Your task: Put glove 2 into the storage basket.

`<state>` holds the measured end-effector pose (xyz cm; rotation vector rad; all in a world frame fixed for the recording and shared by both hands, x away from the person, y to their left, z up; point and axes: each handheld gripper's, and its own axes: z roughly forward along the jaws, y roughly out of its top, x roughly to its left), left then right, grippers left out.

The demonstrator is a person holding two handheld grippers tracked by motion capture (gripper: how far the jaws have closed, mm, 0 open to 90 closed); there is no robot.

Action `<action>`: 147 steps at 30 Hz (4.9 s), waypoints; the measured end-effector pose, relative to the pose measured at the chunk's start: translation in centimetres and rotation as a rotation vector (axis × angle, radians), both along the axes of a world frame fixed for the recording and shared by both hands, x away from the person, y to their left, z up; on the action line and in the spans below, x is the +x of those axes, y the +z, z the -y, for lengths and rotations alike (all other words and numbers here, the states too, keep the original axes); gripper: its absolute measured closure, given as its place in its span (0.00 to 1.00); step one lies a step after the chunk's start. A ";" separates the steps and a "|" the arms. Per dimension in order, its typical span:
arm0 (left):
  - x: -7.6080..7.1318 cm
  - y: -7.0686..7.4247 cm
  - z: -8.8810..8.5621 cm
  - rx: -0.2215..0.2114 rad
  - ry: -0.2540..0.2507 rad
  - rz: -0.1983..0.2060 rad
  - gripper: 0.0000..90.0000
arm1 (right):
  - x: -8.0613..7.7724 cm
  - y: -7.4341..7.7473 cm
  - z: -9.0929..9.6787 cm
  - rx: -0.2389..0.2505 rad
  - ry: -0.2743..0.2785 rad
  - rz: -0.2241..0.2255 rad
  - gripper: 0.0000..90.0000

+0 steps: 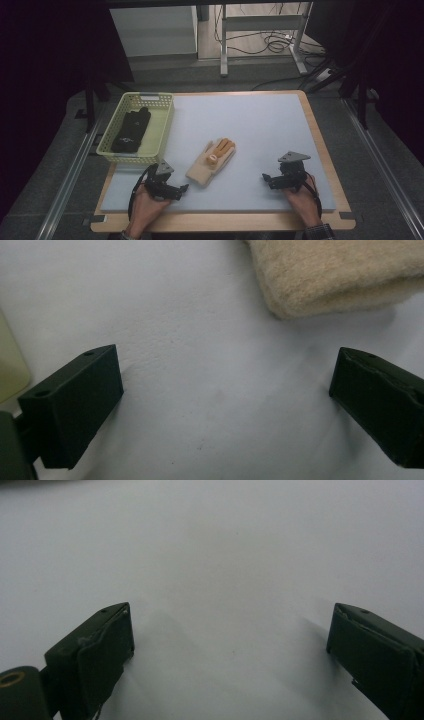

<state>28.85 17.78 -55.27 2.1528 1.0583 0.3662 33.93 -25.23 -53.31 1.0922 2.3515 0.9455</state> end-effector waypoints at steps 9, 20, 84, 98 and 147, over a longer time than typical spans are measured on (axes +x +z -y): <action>-0.1 1.0 0.0 -0.044 -0.013 -0.035 0.03 | 0.0 0.0 0.0 -0.001 0.001 0.003 0.05; 0.9 4.3 1.7 -0.048 -0.073 -0.076 0.01 | 0.0 0.0 0.0 0.000 0.002 0.003 0.05; 7.9 6.1 9.9 0.090 -0.083 -0.135 0.70 | 0.0 0.0 0.0 0.004 0.006 0.001 0.06; 9.2 11.5 6.8 0.082 -0.015 -0.105 0.70 | 0.0 0.0 0.0 0.004 0.007 0.003 0.06; 16.3 11.8 -8.6 0.196 0.415 -0.169 0.68 | 0.0 0.0 0.0 0.005 0.008 0.005 0.06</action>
